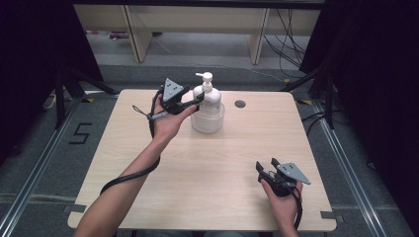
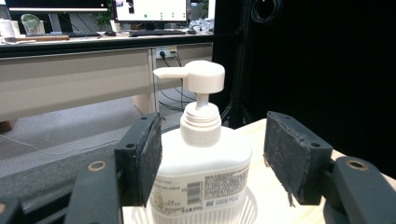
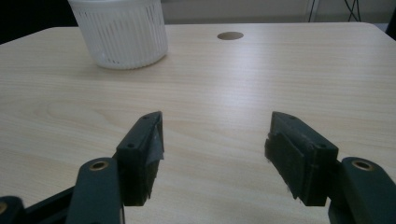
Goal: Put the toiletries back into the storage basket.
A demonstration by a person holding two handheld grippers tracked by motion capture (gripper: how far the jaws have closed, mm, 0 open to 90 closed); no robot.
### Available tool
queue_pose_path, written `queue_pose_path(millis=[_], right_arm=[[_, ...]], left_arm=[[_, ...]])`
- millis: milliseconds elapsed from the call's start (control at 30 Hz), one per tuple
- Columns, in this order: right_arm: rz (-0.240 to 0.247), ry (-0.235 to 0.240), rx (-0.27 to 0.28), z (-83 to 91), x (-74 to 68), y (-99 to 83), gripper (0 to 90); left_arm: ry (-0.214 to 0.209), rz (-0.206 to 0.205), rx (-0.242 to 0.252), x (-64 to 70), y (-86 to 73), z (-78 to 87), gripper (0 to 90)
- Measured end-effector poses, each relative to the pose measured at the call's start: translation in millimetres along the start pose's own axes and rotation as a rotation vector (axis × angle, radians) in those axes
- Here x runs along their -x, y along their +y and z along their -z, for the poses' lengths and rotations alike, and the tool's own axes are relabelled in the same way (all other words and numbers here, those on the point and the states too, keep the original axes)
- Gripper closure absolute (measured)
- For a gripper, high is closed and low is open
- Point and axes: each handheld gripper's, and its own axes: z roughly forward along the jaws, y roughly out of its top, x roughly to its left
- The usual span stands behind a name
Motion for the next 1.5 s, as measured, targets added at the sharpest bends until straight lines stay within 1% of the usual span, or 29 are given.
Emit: queue_pose_path(millis=[67,133,233,267,300,333,367,400,433,467,567,600,667,700,867,900,933,967,1000,1033,1067,1133,1167,1267,1333,1400,1433,1467,1500], right_arm=[[-0.001,-0.004,0.002,-0.4,-0.2,-0.1,37.0],[-0.001,0.001,-0.002,0.0,-0.1,0.0,37.0],[0.004,-0.007,-0.002,0.0,0.1,0.0,37.0],[-0.004,-0.005,-0.003,-0.3,-0.5,-0.1,37.0],[-0.001,-0.010,-0.006,-0.1,-0.6,0.0,37.0],[0.006,-0.017,-0.022,0.9,-0.7,0.6,37.1],[0.007,-0.019,-0.010,0.2,-0.7,0.2,37.1],[-0.013,-0.010,-0.007,-0.3,-1.9,-0.3,37.1],[-0.007,-0.012,-0.004,-0.6,-1.5,-0.4,37.1],[-0.015,-0.011,-0.007,-0.3,-1.9,-0.2,37.1],[-0.015,-0.012,-0.007,-0.5,-2.0,-0.2,37.1],[-0.008,-0.016,-0.005,-0.3,-1.7,-0.1,37.1],[-0.013,-0.012,-0.007,-0.4,-2.0,-0.2,37.1],[-0.014,-0.013,-0.007,-0.3,-2.0,-0.3,37.1],[-0.016,-0.006,-0.005,-0.3,-1.6,-0.3,37.1],[-0.017,-0.007,-0.017,0.5,-1.6,0.1,37.1],[-0.033,-0.005,-0.012,0.5,-2.2,-0.3,37.1],[-0.028,-0.007,-0.009,0.3,-1.7,-0.3,37.1],[-0.015,0.001,-0.008,0.0,-0.3,0.0,37.1],[-0.018,-0.016,-0.005,-0.2,-1.7,-0.2,37.1],[-0.016,-0.014,-0.007,-0.4,-2.0,-0.2,37.1],[-0.002,-0.014,0.004,-1.4,-1.4,-0.6,37.1],[-0.003,-0.014,0.006,-1.3,-1.5,-0.6,37.1],[-0.013,-0.009,0.001,-1.1,-1.9,-0.5,37.1],[-0.004,-0.013,0.007,-1.6,-1.4,-0.7,37.1],[-0.006,-0.013,0.006,-1.3,-1.4,-0.7,37.2],[-0.008,-0.017,-0.003,-0.4,-1.6,-0.4,37.1],[-0.013,-0.008,-0.003,-0.5,-1.5,-0.4,37.1],[-0.016,-0.010,-0.003,-0.4,-1.7,-0.3,37.1]], left_arm=[[0.000,0.002,-0.003,-0.3,-1.3,3.9,36.6],[0.001,-0.006,-0.005,-1.8,-2.9,8.3,36.6],[0.001,0.000,-0.012,-4.0,-7.0,15.6,36.6],[0.004,0.000,-0.012,-4.8,-7.9,17.3,36.6],[0.008,-0.003,-0.010,-6.6,-9.5,20.5,36.6],[0.009,-0.003,-0.011,-7.2,-10.2,22.3,36.7],[0.011,-0.004,-0.012,-8.0,-11.1,24.6,36.7],[0.009,-0.005,-0.012,-8.4,-11.7,26.3,36.7],[0.009,-0.004,-0.011,-9.0,-13.0,28.9,36.7],[0.009,-0.003,-0.010,-9.1,-13.7,30.5,36.6],[0.003,0.003,-0.013,-9.8,-17.6,36.3,36.6],[0.002,0.013,-0.010,-9.6,-19.4,38.6,36.6],[0.006,0.011,-0.010,-9.7,-21.5,41.9,36.6],[0.009,0.018,-0.012,-9.5,-22.9,44.3,36.7],[0.008,0.016,-0.017,-10.4,-29.0,53.5,36.7],[0.011,0.015,-0.016,-11.1,-30.6,56.9,36.8],[0.014,0.016,-0.016,-11.7,-32.0,59.7,36.8],[0.015,0.016,-0.017,-12.4,-33.1,61.8,36.9],[0.019,0.015,-0.015,-13.7,-34.8,65.1,36.9],[0.023,0.013,-0.014,-14.8,-36.0,67.7,36.9],[0.027,0.013,-0.016,-15.8,-37.2,70.4,36.9],[0.034,0.015,-0.014,-17.5,-39.6,75.4,37.0],[0.042,0.014,-0.014,-17.9,-41.1,78.1,37.1],[0.048,0.016,-0.017,-19.1,-45.5,84.3,37.2],[0.055,0.020,-0.018,-19.9,-49.5,88.4,37.3],[0.057,0.022,-0.021,-21.0,-53.3,92.2,37.2],[0.060,0.024,-0.025,-21.6,-55.5,94.9,37.3],[0.062,0.023,-0.027,-22.4,-57.1,97.1,37.2],[0.063,0.022,-0.028,-23.1,-58.4,98.8,37.3]])
